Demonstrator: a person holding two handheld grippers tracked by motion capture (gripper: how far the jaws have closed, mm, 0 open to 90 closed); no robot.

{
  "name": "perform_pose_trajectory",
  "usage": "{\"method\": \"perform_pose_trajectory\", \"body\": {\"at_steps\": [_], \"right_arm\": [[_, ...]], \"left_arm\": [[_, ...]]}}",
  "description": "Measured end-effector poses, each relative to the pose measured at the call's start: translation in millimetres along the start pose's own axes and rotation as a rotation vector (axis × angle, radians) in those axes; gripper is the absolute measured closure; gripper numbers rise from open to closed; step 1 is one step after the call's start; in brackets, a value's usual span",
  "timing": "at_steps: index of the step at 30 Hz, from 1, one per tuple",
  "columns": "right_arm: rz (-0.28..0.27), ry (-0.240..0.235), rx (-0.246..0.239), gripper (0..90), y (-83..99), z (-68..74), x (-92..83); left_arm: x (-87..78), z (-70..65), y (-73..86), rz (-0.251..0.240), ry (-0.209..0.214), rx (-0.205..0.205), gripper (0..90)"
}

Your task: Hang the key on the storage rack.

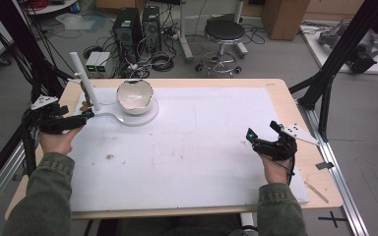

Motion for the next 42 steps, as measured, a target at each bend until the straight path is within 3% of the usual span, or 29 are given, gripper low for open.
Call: {"method": "perform_pose_trajectory", "body": {"at_steps": [6,14,18,27,35,42], "right_arm": [[-0.004,0.000,-0.006,0.5,-0.6,-0.5,-0.5],[-0.002,-0.001,-0.001,0.5,-0.4,0.2,-1.4],[-0.003,0.002,0.003,0.5,-0.6,0.2,-2.0],[-0.001,0.001,-0.002,0.5,-0.1,0.0,-2.8],[-0.004,0.004,-0.001,0.5,-0.2,-0.4,-4.2],[-0.009,0.006,-0.005,0.5,0.0,-0.1,-6.1]], "left_arm": [[-4.3,-7.6,3.5,-0.011,0.024,0.009,1.6],[-12.7,-13.9,0.9,-0.047,0.010,0.051,1.6],[-15.7,-16.7,1.5,-0.072,0.006,0.043,1.6],[-21.3,-17.7,15.8,-0.109,-0.004,0.029,1.6],[-29.2,-21.6,27.3,-0.142,-0.008,0.049,1.6],[-31.9,-21.8,34.1,-0.148,-0.047,0.059,1.6]]}}
Point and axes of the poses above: each handheld gripper's, and its own axes: x roughly forward along the jaws, y roughly out of its underside, z roughly to its left, the point moved 8 cm from there along x, roughly forward along the jaws, and after that the axes turned 6 degrees about x, right-handed, at the moved point
